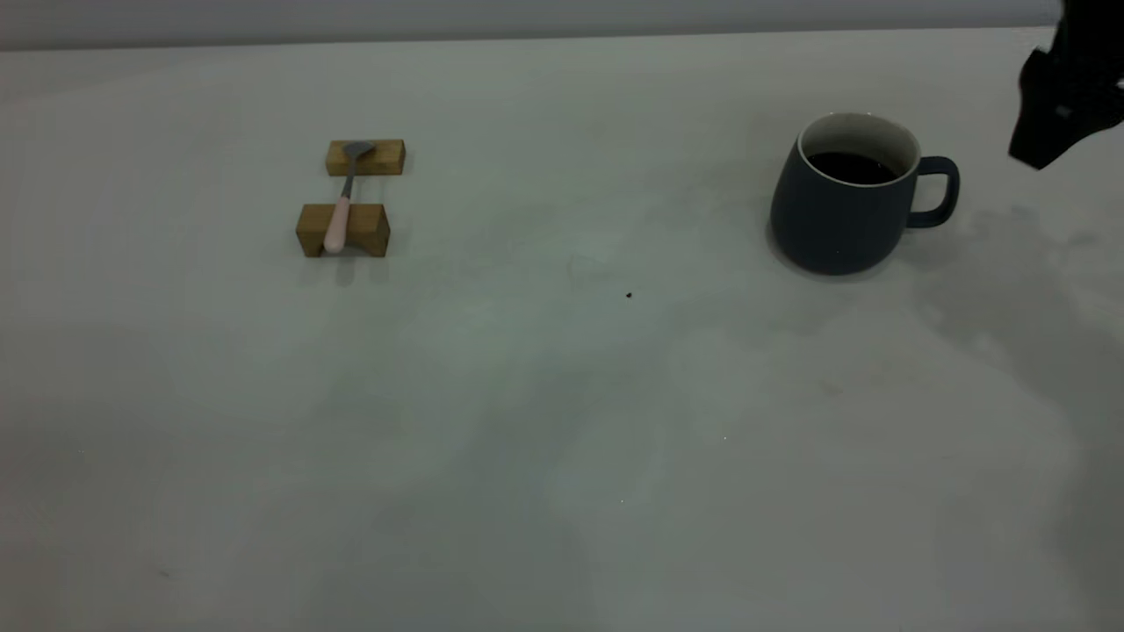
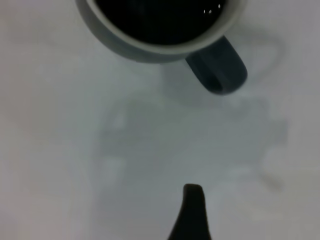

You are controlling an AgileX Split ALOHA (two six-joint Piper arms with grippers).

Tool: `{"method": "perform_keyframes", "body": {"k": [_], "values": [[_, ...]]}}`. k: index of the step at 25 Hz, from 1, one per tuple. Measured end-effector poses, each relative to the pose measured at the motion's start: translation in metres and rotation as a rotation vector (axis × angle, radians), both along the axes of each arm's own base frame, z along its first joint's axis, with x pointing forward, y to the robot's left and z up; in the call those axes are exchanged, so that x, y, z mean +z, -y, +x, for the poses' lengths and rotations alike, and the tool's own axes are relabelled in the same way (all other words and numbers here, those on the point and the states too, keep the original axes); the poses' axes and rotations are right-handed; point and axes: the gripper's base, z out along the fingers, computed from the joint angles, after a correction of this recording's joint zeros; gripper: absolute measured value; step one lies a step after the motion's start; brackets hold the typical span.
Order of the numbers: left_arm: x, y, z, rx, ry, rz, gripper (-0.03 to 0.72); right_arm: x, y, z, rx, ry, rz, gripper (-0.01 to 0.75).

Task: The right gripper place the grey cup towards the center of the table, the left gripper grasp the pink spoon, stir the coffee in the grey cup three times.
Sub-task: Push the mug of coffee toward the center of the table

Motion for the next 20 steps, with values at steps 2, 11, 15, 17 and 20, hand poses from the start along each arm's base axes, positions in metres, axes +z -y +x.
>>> {"method": "perform_keyframes", "body": {"k": [2,11,15,17,20], "values": [[0.000,0.000,0.000,0.000,0.000,0.000,0.459,-0.009,0.000,0.007,0.036,-0.009,-0.012,0.710],[0.000,0.000,0.000,0.000,0.000,0.000,0.459,-0.030,-0.003,0.021,0.161,0.000,-0.050,0.703],[0.000,0.000,0.000,0.000,0.000,0.000,0.459,-0.041,-0.013,0.021,0.215,0.002,-0.059,0.701],[0.000,0.000,0.000,0.000,0.000,0.000,0.459,-0.047,-0.018,0.022,0.233,0.007,-0.060,0.700],[0.000,0.000,0.000,0.000,0.000,0.000,0.459,-0.052,-0.021,0.023,0.239,0.014,-0.057,0.699]]}}
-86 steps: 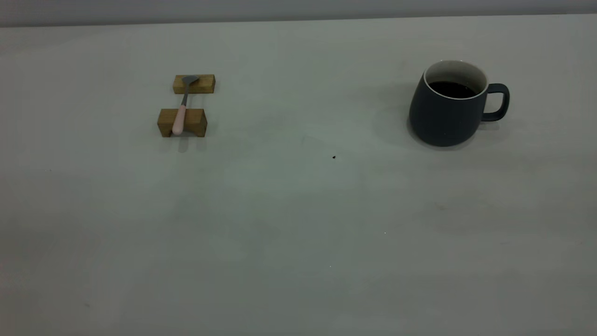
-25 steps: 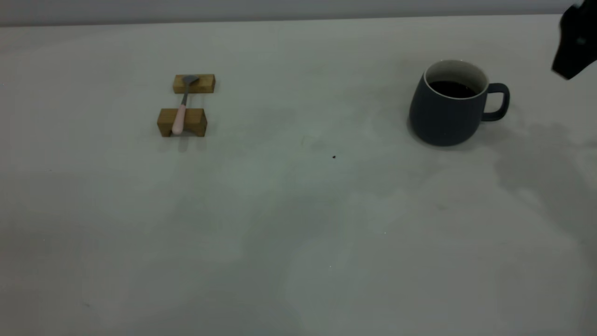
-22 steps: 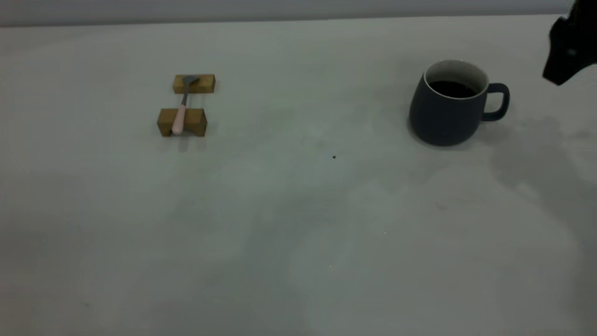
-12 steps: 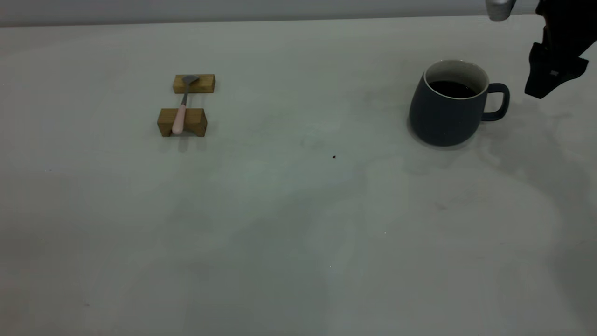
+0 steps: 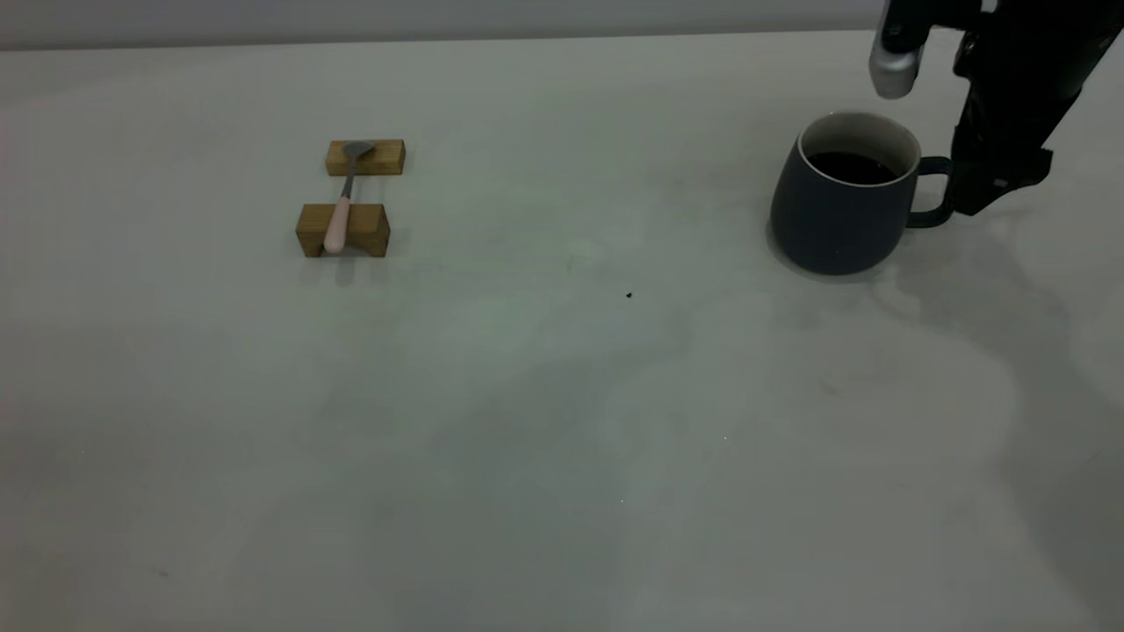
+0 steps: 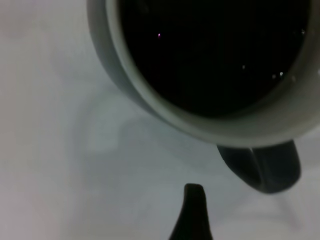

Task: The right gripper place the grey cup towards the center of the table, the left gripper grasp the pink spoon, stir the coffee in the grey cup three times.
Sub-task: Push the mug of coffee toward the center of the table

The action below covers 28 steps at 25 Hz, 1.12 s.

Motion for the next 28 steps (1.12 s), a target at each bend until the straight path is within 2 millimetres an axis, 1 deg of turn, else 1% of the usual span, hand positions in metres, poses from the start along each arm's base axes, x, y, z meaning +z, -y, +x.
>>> {"method": "perform_keyframes", "body": {"k": [5,9,12,18,20,22,28], "values": [[0.000,0.000,0.000,0.000,0.000,0.000,0.459,-0.008,-0.010,0.000,0.016,0.008,0.009,0.681],[0.000,0.000,0.000,0.000,0.000,0.000,0.459,-0.010,-0.020,-0.001,0.037,0.012,0.012,0.620],[0.000,0.000,0.000,0.000,0.000,0.000,0.459,-0.011,-0.027,-0.002,0.055,0.007,0.011,0.525],[0.000,0.000,0.000,0.000,0.000,0.000,0.459,-0.012,-0.045,-0.006,0.049,0.000,0.046,0.269],[0.000,0.000,0.000,0.000,0.000,0.000,0.459,-0.012,-0.053,-0.007,0.043,-0.005,0.064,0.213],[0.000,0.000,0.000,0.000,0.000,0.000,0.459,-0.012,-0.061,-0.009,0.041,-0.005,0.081,0.195],[0.000,0.000,0.000,0.000,0.000,0.000,0.459,-0.012,-0.093,-0.018,0.083,-0.006,0.109,0.195]]}}
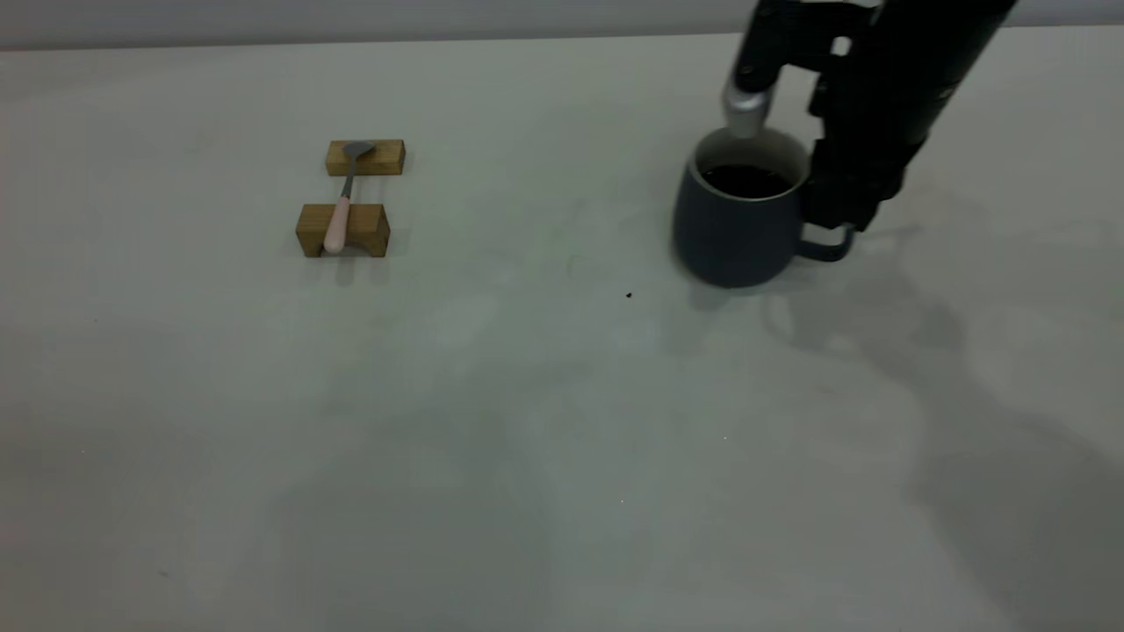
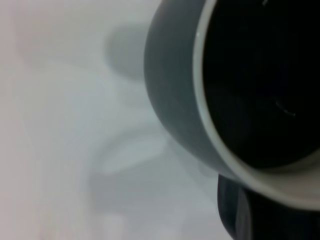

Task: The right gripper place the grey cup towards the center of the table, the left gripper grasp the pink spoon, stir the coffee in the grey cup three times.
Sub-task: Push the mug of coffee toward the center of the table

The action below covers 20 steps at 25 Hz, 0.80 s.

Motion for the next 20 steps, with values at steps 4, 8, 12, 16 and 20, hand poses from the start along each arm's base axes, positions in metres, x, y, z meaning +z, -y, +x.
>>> {"method": "perform_keyframes", "body": {"k": [4,8,12,16,20], "values": [[0.000,0.000,0.000,0.000,0.000,0.000,0.459,-0.001,-0.023,-0.007,0.030,0.008,0.022,0.197],[0.000,0.000,0.000,0.000,0.000,0.000,0.459,-0.001,-0.042,-0.014,0.038,0.009,0.050,0.200],[0.000,0.000,0.000,0.000,0.000,0.000,0.459,-0.001,-0.052,-0.017,0.025,0.008,0.077,0.210],[0.000,0.000,0.000,0.000,0.000,0.000,0.459,-0.002,-0.054,-0.018,-0.013,0.002,0.105,0.258],[0.000,0.000,0.000,0.000,0.000,0.000,0.459,-0.001,-0.055,-0.017,-0.051,-0.005,0.132,0.360]]}}
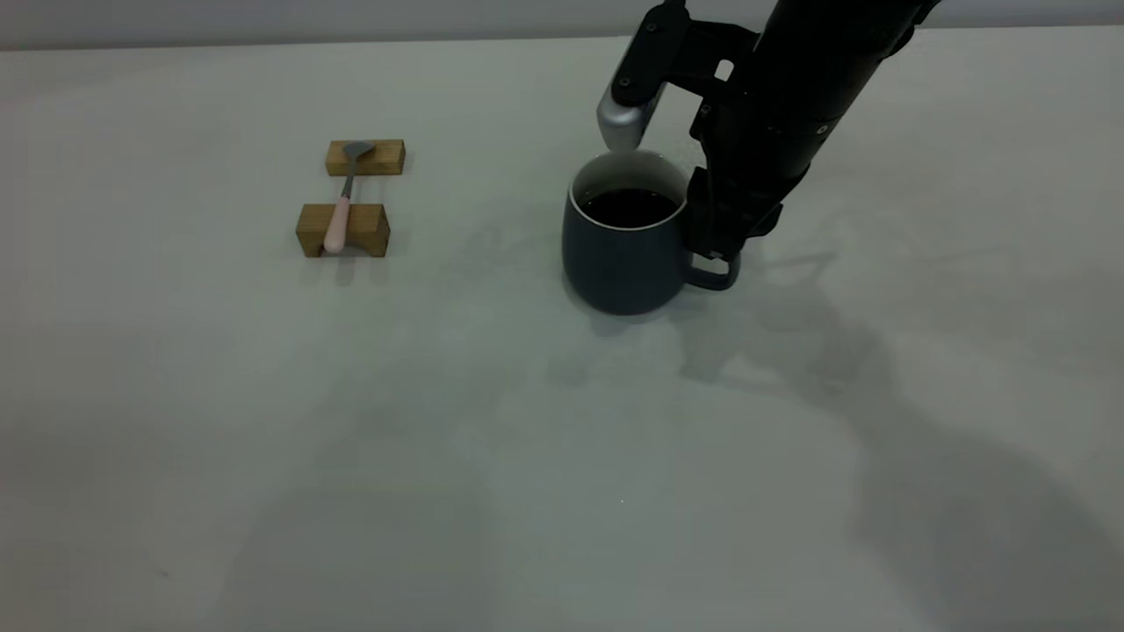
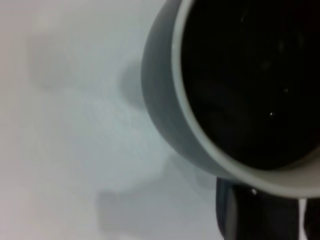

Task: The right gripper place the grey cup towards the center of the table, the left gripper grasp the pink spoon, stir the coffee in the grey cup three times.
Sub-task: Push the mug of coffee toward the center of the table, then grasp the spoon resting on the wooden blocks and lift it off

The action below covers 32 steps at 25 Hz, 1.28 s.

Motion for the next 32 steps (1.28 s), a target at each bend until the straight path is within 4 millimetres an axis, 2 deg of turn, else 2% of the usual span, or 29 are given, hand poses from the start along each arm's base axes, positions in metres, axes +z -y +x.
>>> {"method": "perform_keyframes", "body": {"k": [2,4,5,7,11,14,17,21,23,26,28,32], "values": [[0.000,0.000,0.000,0.000,0.000,0.000,0.459,0.004,-0.001,-0.001,-0.013,-0.017,0.012,0.460],[0.000,0.000,0.000,0.000,0.000,0.000,0.459,0.016,-0.001,-0.003,-0.027,-0.040,0.028,0.586],[0.000,0.000,0.000,0.000,0.000,0.000,0.459,0.027,-0.002,-0.004,-0.037,-0.048,0.040,0.651],[0.000,0.000,0.000,0.000,0.000,0.000,0.459,0.053,-0.002,-0.007,-0.065,-0.054,0.073,0.707],[0.000,0.000,0.000,0.000,0.000,0.000,0.459,0.123,0.001,-0.019,-0.145,-0.050,0.145,0.727],[0.000,0.000,0.000,0.000,0.000,0.000,0.459,0.184,0.015,-0.042,-0.241,-0.069,0.170,0.727],[0.000,0.000,0.000,0.000,0.000,0.000,0.459,0.251,0.038,-0.079,-0.340,-0.034,0.168,0.715],[0.000,0.000,0.000,0.000,0.000,0.000,0.459,0.312,0.072,-0.138,-0.472,-0.036,0.167,0.696],[0.000,0.000,0.000,0.000,0.000,0.000,0.459,0.330,0.085,-0.162,-0.554,-0.044,0.177,0.689],[0.000,0.000,0.000,0.000,0.000,0.000,0.459,0.346,0.100,-0.184,-0.603,0.017,0.198,0.685],[0.000,0.000,0.000,0.000,0.000,0.000,0.459,0.348,0.106,-0.194,-0.606,0.043,0.202,0.683],[0.000,0.000,0.000,0.000,0.000,0.000,0.459,0.333,0.116,-0.215,-0.615,0.026,0.187,0.683]]}}
